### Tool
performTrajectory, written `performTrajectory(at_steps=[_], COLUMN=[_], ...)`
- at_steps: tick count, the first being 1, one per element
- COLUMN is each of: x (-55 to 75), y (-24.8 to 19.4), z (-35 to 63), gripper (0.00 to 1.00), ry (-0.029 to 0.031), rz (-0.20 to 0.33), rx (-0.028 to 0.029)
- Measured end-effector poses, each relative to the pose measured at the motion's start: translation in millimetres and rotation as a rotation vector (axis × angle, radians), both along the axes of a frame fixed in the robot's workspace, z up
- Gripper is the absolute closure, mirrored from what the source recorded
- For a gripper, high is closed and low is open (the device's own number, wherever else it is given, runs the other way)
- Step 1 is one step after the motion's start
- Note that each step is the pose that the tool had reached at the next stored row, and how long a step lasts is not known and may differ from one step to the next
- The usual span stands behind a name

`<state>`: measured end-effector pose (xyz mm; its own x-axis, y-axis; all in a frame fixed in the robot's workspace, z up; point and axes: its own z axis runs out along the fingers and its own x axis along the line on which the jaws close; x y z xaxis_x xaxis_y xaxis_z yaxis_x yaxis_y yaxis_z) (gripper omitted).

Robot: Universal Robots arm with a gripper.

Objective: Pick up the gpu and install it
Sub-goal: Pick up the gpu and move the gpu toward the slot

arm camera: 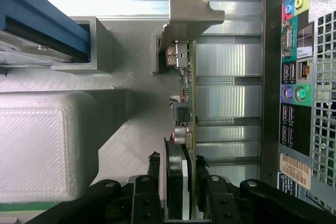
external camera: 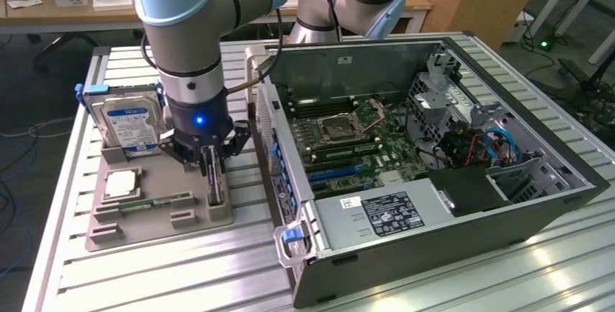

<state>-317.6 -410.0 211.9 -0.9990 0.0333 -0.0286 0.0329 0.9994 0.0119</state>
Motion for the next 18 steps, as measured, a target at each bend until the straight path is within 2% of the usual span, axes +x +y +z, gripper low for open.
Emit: performTrajectory(at_steps=[18], x=[-2.4], y=[-0.7], z=[0.0], gripper=[0.62], ry=[0.0001], rz=[0.0], rx=[0.0])
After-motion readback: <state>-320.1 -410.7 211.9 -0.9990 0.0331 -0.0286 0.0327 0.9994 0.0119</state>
